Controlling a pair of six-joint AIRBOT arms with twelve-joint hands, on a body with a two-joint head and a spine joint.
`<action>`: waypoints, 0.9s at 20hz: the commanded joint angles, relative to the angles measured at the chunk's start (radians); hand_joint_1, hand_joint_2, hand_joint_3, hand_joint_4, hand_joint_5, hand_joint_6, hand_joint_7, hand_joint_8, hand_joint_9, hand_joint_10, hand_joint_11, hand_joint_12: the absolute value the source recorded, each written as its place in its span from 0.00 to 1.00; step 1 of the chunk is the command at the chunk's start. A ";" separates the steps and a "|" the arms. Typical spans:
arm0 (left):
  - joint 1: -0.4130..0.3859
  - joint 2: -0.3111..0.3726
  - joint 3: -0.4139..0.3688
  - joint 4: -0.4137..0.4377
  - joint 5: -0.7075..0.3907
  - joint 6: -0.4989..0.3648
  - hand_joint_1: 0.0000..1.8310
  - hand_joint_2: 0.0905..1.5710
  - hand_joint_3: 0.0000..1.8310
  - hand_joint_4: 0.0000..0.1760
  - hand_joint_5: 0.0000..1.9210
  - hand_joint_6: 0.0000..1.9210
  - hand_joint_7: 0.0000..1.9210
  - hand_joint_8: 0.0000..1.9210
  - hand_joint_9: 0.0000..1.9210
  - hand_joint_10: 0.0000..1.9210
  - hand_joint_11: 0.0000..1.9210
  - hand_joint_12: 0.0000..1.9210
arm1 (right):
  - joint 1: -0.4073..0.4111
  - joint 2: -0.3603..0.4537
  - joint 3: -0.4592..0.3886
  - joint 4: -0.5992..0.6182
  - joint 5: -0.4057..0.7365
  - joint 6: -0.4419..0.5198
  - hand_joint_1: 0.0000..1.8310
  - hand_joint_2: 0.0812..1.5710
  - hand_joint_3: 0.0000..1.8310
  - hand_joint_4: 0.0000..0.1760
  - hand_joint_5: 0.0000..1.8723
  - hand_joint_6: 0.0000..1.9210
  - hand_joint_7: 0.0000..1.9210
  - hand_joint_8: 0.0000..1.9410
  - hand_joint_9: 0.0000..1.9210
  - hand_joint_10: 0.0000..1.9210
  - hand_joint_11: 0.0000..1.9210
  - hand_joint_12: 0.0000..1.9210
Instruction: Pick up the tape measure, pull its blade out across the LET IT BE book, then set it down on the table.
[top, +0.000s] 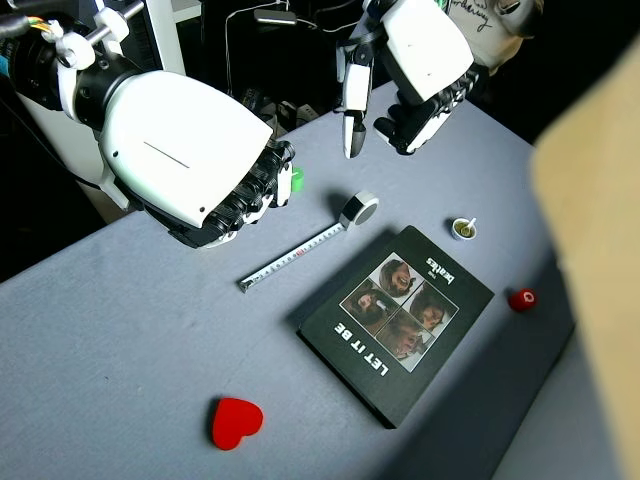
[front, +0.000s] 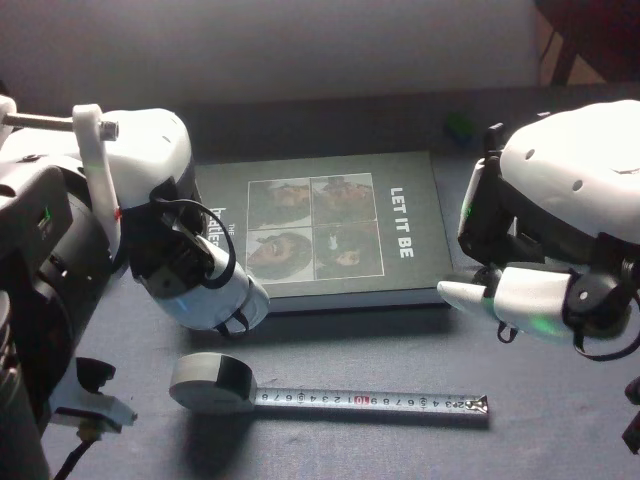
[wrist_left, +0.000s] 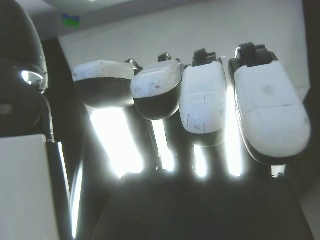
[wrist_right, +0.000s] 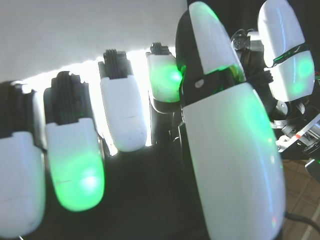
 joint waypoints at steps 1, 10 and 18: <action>-0.005 0.001 -0.004 0.094 -0.013 -0.004 0.19 0.67 0.06 0.21 0.14 0.04 0.12 0.02 0.10 0.04 0.02 0.34 | 0.009 0.004 -0.005 -0.063 0.024 0.009 0.07 0.62 0.11 0.34 0.05 0.03 0.08 0.03 0.05 0.04 0.00 0.30; 0.002 0.001 -0.019 0.098 -0.020 -0.005 0.19 0.70 0.00 0.19 0.16 0.00 0.13 0.00 0.13 0.00 0.02 0.34 | 0.005 0.004 -0.005 -0.079 0.025 0.013 0.06 0.68 0.00 0.35 0.05 0.00 0.09 0.00 0.07 0.00 0.00 0.29; 0.117 -0.003 -0.138 0.122 -0.168 -0.514 0.57 0.60 0.00 0.00 0.14 0.00 0.13 0.00 0.13 0.00 0.01 0.34 | 0.003 0.004 -0.005 -0.084 0.025 0.013 0.06 0.69 0.00 0.35 0.05 0.00 0.08 0.00 0.06 0.00 0.00 0.24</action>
